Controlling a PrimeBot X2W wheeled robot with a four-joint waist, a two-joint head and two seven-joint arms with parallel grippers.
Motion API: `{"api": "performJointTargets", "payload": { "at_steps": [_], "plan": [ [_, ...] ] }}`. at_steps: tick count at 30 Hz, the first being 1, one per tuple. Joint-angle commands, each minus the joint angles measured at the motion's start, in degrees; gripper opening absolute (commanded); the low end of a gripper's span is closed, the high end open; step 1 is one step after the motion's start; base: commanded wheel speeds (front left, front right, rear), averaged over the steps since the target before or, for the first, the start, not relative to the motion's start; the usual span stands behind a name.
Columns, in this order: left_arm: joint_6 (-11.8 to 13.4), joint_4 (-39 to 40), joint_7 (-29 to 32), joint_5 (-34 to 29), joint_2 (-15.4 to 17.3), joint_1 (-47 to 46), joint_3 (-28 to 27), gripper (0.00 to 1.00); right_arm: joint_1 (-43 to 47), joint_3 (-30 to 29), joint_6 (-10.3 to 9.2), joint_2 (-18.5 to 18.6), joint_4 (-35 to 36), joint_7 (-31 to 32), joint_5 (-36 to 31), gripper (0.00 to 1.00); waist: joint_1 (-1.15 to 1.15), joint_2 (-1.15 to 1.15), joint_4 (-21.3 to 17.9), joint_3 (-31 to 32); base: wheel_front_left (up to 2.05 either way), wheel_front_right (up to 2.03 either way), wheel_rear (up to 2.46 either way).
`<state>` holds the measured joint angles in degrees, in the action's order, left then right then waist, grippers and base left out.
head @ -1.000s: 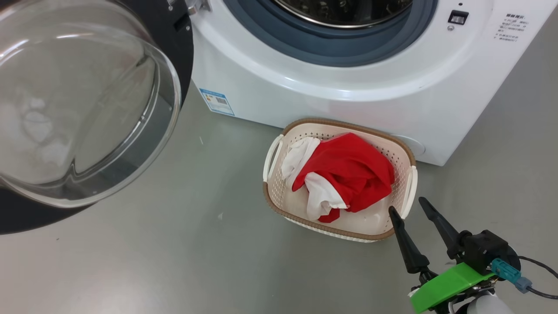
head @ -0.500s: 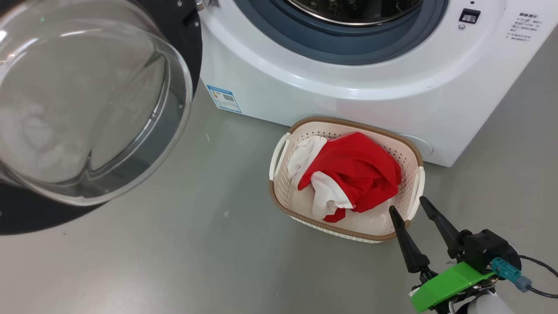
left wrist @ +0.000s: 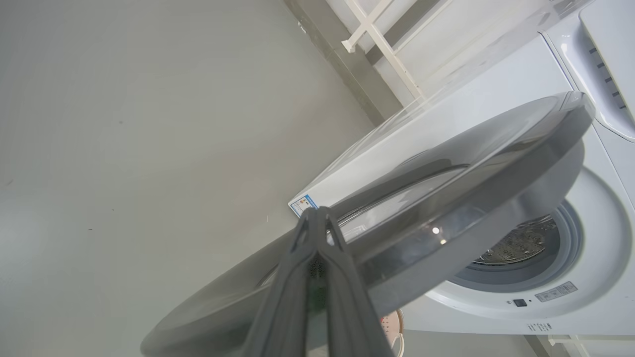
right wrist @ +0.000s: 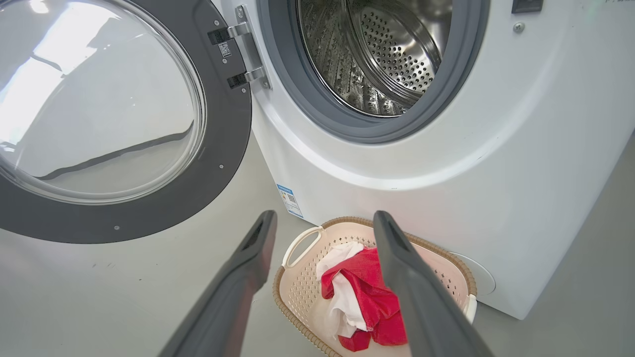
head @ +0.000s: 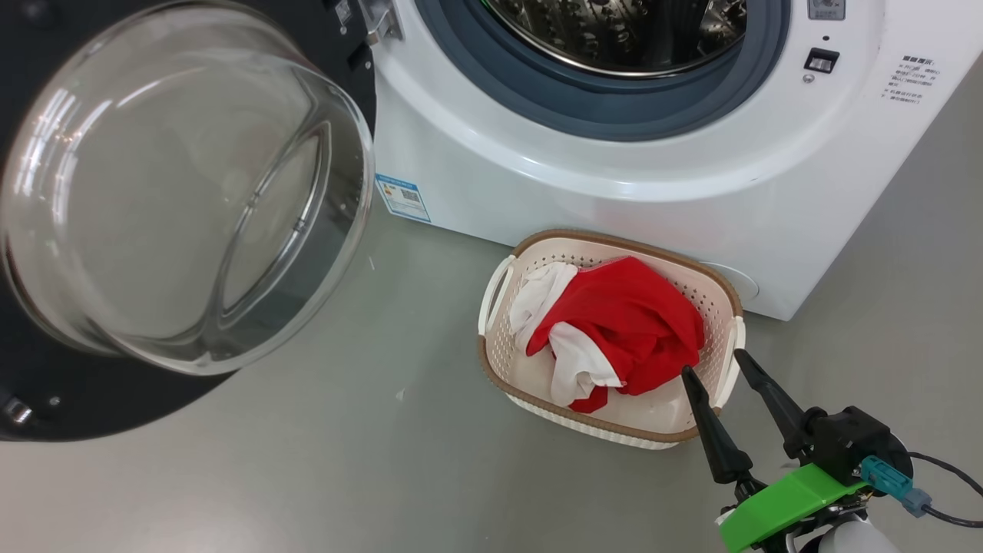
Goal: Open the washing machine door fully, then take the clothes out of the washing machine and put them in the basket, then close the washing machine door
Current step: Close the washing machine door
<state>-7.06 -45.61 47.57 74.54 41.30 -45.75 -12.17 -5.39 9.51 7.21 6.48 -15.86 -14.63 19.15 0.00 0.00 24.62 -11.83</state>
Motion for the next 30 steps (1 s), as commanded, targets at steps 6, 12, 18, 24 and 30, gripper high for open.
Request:
{"api": "performJointTargets", "payload": {
  "at_steps": [6, 12, 18, 24, 30],
  "plan": [
    [-0.43, 6.31, 4.38, 3.99, 3.11, 2.77, 0.47, 0.00, 0.15, 1.54, 0.28, -0.27, 1.04, -0.37, 0.01, 1.00, 0.00, 0.00, -0.07, 1.36, 0.00, 0.00, 0.00],
    [-0.43, 11.24, 7.31, 7.32, 4.12, 5.63, 1.19, 0.00, 0.95, 1.70, 0.28, -0.56, 0.97, -0.37, 0.38, 1.00, 0.00, 0.00, -0.31, 2.82, 0.00, 0.00, 0.00],
    [-0.43, 16.06, 9.09, 9.87, 4.39, 7.89, 2.40, 0.00, 1.41, 1.80, 0.28, -0.72, 1.12, -0.37, 0.51, 1.00, 0.00, 0.00, -0.50, 3.48, 0.00, 0.00, 0.00],
    [-0.43, 21.31, 10.31, 11.66, 4.01, 9.64, 4.16, 0.00, 1.51, 1.72, 0.28, -0.69, 1.36, -0.37, 0.46, 1.00, 0.00, 0.00, -0.86, 3.41, 0.00, 0.00, 0.00],
    [-0.43, 27.15, 11.13, 13.29, 3.12, 10.48, 5.96, 0.00, 1.46, 1.65, 0.28, -0.69, 1.47, -0.37, 0.40, 1.00, 0.00, 0.00, -1.63, 3.07, 0.00, 0.00, 0.00]
  ]
}}
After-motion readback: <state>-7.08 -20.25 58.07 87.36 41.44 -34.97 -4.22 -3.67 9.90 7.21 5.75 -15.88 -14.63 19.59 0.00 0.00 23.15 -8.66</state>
